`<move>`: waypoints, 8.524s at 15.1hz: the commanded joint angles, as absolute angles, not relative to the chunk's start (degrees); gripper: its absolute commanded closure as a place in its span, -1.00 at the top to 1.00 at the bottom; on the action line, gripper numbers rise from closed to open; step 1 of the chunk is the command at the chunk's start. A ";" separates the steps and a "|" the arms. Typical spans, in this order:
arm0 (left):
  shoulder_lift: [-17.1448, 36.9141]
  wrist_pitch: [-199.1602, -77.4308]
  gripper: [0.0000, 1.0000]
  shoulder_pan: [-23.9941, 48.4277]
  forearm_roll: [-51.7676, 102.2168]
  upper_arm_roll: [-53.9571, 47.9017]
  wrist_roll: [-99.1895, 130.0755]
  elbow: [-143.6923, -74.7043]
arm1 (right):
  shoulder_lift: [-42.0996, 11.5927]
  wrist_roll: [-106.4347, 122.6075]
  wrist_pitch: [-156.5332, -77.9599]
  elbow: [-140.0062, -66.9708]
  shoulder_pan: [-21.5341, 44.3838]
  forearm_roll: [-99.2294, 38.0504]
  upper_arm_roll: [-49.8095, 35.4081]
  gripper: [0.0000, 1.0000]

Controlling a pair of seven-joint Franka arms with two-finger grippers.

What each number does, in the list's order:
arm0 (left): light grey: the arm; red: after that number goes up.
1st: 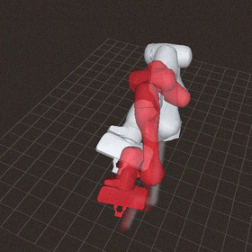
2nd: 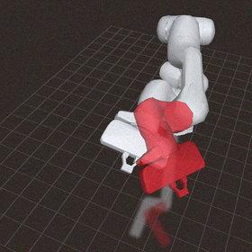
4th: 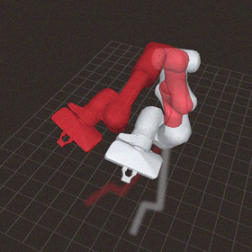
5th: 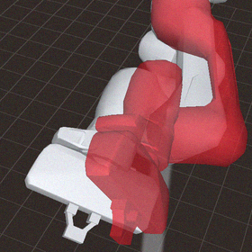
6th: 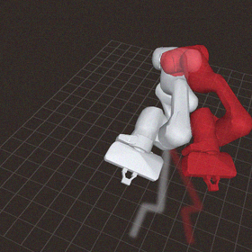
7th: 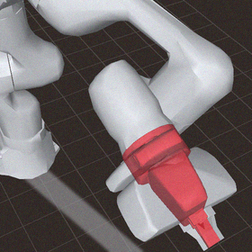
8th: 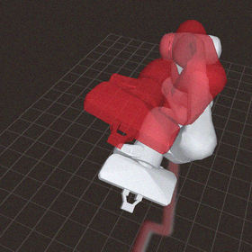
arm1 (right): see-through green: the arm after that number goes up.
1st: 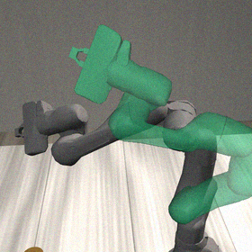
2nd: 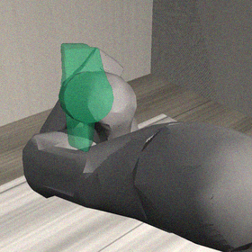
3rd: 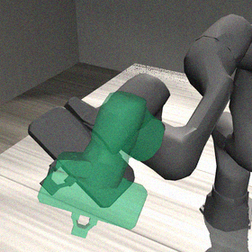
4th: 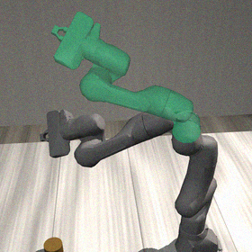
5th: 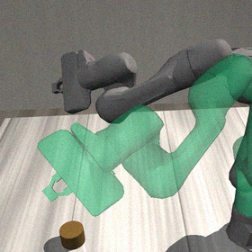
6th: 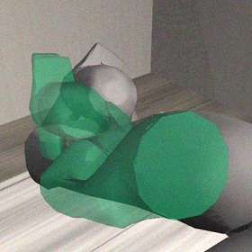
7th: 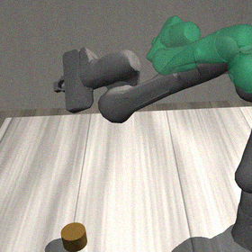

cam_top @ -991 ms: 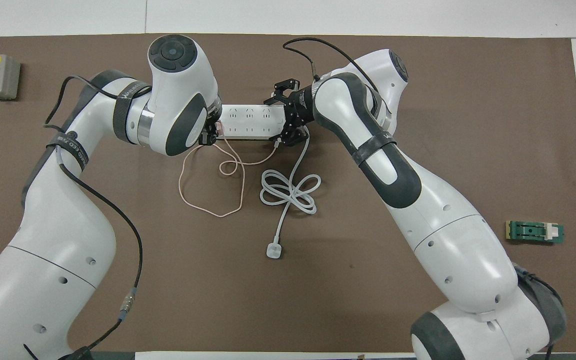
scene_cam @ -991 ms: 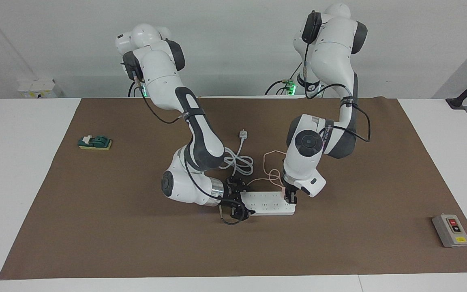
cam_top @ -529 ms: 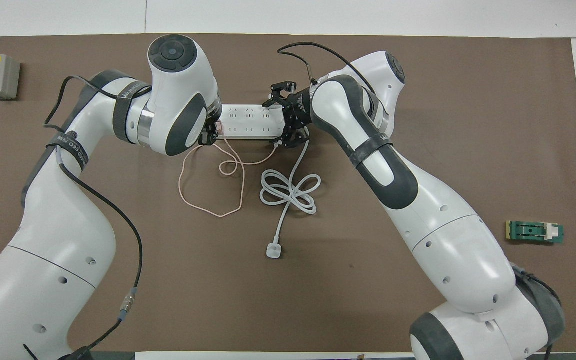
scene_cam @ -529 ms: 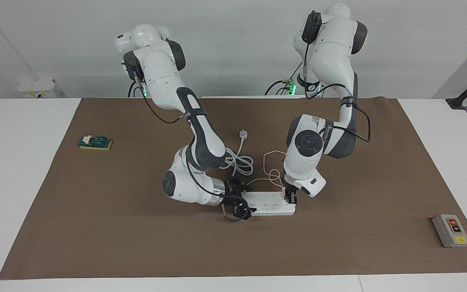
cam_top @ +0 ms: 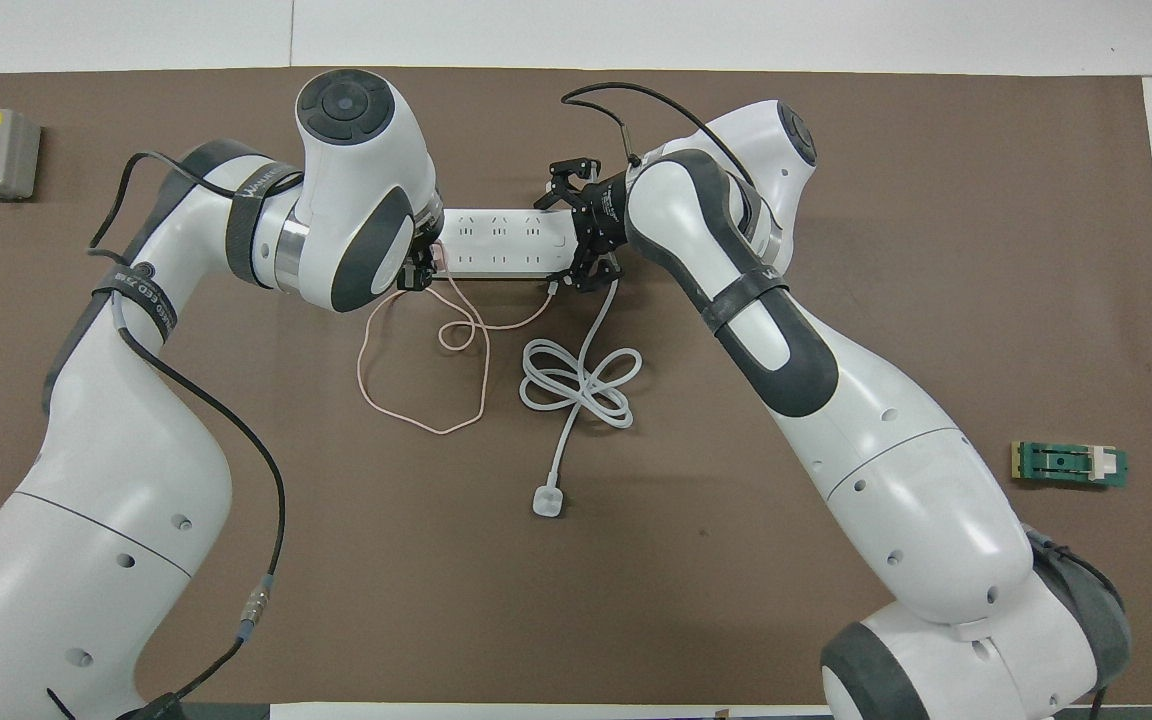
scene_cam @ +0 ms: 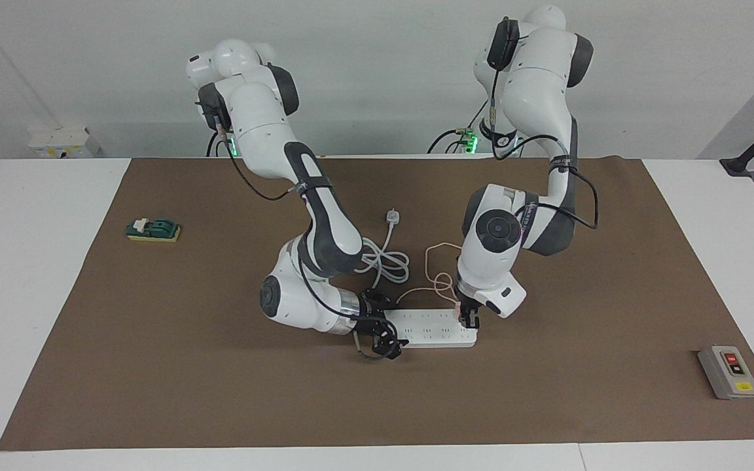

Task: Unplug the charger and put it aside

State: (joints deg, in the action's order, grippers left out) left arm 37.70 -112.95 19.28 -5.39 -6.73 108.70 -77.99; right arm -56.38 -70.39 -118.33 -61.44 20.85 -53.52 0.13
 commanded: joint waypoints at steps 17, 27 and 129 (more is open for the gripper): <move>37.18 -113.03 -1.00 19.78 -6.68 -5.98 106.08 -78.57 | -60.73 -69.79 -125.76 -57.48 20.22 -51.68 0.44 -0.07; 36.74 -112.59 -1.00 19.51 -6.59 -5.98 104.86 -78.57 | -60.64 -69.79 -127.18 -58.10 20.74 -51.85 0.44 -0.07; -2.90 -90.06 1.00 0.61 2.72 -6.68 4.93 -94.73 | 4.04 6.24 -88.95 -94.22 1.14 0.53 3.08 1.00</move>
State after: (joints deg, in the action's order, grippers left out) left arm -2.21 -86.97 -0.93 1.42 -7.76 7.95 -92.07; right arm 3.09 5.37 -87.94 -93.21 1.88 -0.43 3.78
